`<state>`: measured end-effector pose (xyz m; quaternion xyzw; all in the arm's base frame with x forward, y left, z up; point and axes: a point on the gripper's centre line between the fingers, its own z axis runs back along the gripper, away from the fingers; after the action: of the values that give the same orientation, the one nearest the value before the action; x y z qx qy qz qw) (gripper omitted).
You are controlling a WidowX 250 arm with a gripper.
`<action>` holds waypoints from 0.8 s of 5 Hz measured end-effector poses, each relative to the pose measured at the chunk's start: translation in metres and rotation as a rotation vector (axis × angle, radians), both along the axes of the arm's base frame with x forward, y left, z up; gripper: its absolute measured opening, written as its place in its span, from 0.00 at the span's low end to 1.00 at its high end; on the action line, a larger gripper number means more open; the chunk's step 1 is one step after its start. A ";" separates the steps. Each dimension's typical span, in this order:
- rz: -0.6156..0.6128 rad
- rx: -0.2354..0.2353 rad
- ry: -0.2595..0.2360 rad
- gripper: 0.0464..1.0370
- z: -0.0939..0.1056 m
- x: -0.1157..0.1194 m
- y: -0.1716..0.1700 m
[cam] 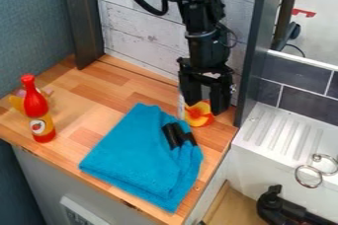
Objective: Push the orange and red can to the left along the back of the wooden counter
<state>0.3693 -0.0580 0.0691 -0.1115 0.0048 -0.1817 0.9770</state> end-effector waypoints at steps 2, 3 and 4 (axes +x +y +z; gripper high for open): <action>0.037 -0.025 -0.058 0.96 -0.003 0.010 -0.017; 0.066 -0.057 -0.085 0.96 -0.005 0.014 -0.021; 0.124 -0.056 -0.127 0.96 -0.012 0.019 -0.020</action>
<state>0.3887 -0.0785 0.0575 -0.1271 -0.0693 -0.1277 0.9812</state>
